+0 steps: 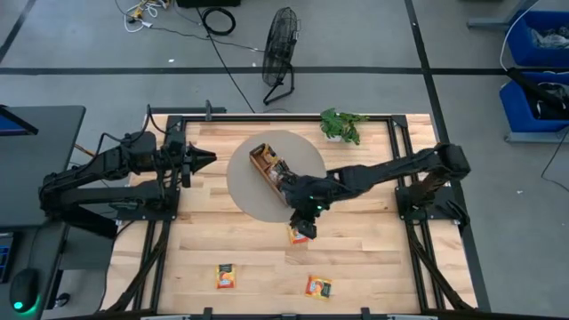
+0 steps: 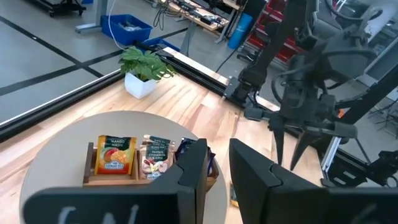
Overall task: Pick & Place Tea
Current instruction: Put the yellow tea bag into the left section of the wooden organizer
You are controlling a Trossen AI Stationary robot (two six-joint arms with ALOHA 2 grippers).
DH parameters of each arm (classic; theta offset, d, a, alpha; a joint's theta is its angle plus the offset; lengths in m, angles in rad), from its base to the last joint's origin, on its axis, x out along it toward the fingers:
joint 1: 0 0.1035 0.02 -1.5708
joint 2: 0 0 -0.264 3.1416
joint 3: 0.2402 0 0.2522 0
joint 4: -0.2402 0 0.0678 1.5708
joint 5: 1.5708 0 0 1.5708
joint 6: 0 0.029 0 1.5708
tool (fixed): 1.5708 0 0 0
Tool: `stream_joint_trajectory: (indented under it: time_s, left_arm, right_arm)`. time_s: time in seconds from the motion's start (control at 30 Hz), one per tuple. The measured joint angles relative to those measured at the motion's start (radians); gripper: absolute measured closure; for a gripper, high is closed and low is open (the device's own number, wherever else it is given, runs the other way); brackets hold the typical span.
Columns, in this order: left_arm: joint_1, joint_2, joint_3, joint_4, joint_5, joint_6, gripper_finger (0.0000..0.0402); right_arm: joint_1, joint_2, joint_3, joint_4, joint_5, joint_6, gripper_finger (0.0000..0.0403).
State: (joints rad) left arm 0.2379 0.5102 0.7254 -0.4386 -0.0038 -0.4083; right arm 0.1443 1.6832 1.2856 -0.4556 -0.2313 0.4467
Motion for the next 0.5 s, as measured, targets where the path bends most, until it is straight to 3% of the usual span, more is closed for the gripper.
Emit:
stream_joint_trajectory:
  time_s: [0.23, 0.5]
  left_arm:
    - [0.000, 0.007, 0.000, -0.002, 0.000, 0.000, 0.0330]
    - [0.000, 0.007, 0.000, -0.002, 0.000, -0.007, 0.0330]
  right_arm:
    - [0.078, -0.019, -0.140, 0.065, 0.160, 0.054, 0.0296]
    - [0.106, -0.015, -0.231, 0.076, 0.306, 0.093, 0.0214]
